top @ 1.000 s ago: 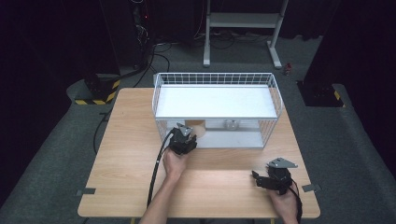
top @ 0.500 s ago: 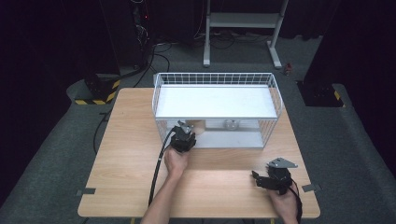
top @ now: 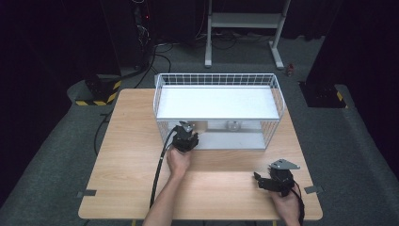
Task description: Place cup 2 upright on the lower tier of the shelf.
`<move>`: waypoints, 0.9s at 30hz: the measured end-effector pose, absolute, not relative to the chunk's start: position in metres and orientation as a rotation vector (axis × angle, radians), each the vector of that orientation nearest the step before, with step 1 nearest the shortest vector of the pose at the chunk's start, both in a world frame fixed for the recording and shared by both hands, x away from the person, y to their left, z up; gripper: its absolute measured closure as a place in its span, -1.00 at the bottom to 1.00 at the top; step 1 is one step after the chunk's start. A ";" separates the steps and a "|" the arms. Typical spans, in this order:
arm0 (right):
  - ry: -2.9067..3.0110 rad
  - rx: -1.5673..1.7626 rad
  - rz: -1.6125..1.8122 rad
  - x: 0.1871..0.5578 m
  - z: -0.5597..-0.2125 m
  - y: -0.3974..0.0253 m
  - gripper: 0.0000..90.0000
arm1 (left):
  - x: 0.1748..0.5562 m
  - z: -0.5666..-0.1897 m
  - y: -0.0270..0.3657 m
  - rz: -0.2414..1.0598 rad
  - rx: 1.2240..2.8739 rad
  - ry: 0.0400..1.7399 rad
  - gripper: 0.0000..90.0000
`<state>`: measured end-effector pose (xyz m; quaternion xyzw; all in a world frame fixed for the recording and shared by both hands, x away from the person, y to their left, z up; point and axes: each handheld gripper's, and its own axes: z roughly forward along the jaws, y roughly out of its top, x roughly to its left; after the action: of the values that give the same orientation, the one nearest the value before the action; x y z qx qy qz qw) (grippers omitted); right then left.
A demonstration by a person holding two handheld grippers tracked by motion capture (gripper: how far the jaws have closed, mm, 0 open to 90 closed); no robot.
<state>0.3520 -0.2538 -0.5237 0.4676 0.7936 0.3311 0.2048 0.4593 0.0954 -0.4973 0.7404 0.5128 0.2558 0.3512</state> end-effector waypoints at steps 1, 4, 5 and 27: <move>2.213 1.304 0.923 0.352 -0.524 -0.254 -0.50 | 0.458 -0.496 0.095 0.649 1.905 1.326 0.18; 2.213 1.304 0.923 0.352 -0.524 -0.254 -0.50 | 0.453 -0.491 0.096 0.635 1.889 1.305 -0.03; 2.212 1.305 0.924 0.352 -0.524 -0.254 -0.50 | 0.451 -0.489 0.097 0.650 1.892 1.296 -0.07; 2.212 1.308 0.922 0.352 -0.524 -0.254 -0.50 | 0.418 -0.471 0.116 0.609 1.859 1.192 -0.42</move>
<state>0.3519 -0.2538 -0.5237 0.4689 0.7932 0.3306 0.2043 0.4181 0.1159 -0.4709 0.7390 0.4742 0.2420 0.4128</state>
